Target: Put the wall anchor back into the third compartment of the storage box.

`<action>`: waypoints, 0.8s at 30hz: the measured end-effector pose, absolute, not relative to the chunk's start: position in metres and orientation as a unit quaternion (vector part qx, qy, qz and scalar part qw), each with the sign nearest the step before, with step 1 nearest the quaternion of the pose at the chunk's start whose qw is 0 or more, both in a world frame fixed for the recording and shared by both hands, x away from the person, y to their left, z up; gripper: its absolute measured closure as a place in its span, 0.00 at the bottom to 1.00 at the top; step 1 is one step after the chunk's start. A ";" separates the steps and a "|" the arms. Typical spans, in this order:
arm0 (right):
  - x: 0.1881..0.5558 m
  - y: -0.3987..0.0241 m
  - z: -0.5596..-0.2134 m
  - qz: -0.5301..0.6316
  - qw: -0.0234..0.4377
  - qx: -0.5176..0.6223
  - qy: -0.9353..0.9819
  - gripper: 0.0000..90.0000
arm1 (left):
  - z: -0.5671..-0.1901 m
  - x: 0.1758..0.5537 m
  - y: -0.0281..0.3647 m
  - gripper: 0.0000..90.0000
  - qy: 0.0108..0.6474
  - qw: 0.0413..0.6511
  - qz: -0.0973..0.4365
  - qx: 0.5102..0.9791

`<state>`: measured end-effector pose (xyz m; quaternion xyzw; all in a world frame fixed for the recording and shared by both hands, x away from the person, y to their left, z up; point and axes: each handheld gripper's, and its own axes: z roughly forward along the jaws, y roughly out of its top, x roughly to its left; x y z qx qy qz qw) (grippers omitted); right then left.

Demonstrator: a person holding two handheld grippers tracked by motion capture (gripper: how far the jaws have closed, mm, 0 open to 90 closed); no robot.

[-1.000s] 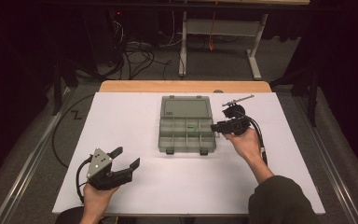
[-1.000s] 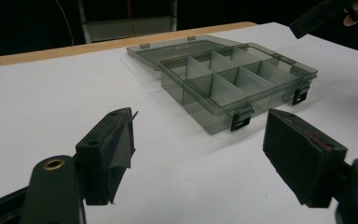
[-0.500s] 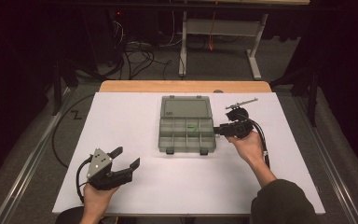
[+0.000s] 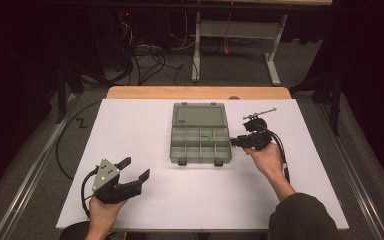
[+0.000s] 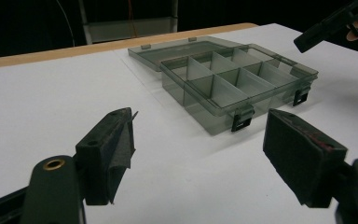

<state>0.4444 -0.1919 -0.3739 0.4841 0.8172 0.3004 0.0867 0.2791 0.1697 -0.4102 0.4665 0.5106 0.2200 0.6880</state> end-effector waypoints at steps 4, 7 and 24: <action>0.447 -0.188 -0.377 0.295 0.082 0.488 0.817 0.73 | -0.410 0.279 0.169 0.28 0.510 0.689 0.220 0.465; 0.451 -0.185 -0.380 0.288 0.082 0.490 0.819 0.74 | -0.410 0.279 0.169 0.28 0.509 0.689 0.221 0.466; 0.460 -0.180 -0.385 0.275 0.069 0.506 0.815 0.77 | -0.410 0.279 0.169 0.28 0.509 0.689 0.221 0.466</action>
